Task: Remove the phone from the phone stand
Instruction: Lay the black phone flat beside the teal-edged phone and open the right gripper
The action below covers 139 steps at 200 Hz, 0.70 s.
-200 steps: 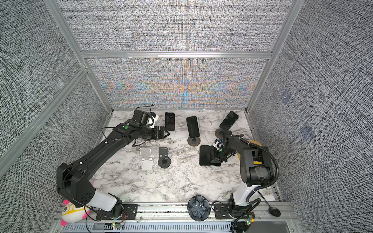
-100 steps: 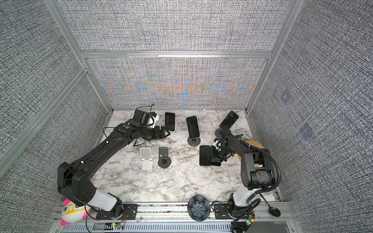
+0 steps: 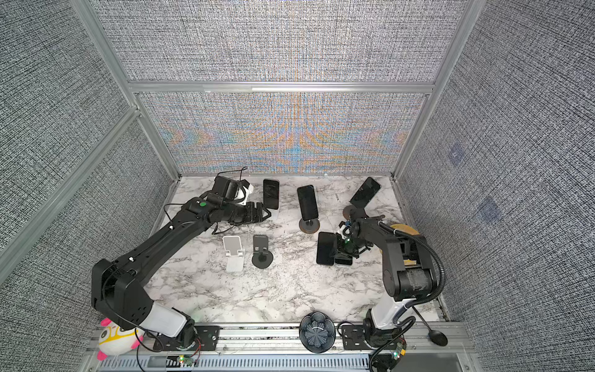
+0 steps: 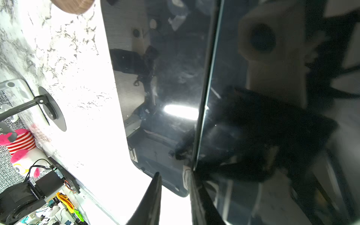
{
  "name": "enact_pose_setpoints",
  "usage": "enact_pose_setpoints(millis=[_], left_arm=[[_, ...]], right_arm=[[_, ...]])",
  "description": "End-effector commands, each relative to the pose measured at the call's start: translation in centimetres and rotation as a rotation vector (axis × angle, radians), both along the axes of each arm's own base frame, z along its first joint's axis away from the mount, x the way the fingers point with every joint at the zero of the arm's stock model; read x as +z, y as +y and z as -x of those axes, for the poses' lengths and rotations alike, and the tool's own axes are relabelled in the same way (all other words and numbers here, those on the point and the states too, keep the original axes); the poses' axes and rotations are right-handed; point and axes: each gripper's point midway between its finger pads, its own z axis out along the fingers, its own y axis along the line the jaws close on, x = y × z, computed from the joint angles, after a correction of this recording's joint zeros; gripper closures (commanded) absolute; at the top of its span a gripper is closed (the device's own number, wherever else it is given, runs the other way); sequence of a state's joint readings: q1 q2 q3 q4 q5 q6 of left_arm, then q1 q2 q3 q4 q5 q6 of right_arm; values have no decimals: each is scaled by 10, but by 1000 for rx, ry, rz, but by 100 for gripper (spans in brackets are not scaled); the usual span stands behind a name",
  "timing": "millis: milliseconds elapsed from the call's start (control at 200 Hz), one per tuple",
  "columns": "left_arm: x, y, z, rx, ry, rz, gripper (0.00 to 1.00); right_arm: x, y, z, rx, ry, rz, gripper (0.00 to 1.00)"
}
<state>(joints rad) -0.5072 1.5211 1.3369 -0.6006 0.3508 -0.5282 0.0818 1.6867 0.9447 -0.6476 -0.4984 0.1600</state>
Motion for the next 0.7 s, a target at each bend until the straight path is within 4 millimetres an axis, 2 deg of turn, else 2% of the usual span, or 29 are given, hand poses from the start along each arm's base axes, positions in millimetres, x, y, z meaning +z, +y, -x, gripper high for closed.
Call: enact_pose_setpoints(millis=[0, 310, 450, 635, 690], left_arm=[[5, -1, -1, -5, -14, 14, 13], [9, 0, -5, -7, -45, 0, 12], [13, 2, -7, -6, -65, -12, 12], [18, 5, -11, 1, -91, -35, 12], [19, 7, -12, 9, -96, -45, 11]], right_arm=[[2, -5, 2, 0, 3, 34, 72], [32, -8, -4, 14, -84, 50, 72], [47, -8, -7, 38, -177, 72, 72], [89, -3, -20, 85, -391, 139, 63], [101, 0, -22, 99, -446, 178, 56]])
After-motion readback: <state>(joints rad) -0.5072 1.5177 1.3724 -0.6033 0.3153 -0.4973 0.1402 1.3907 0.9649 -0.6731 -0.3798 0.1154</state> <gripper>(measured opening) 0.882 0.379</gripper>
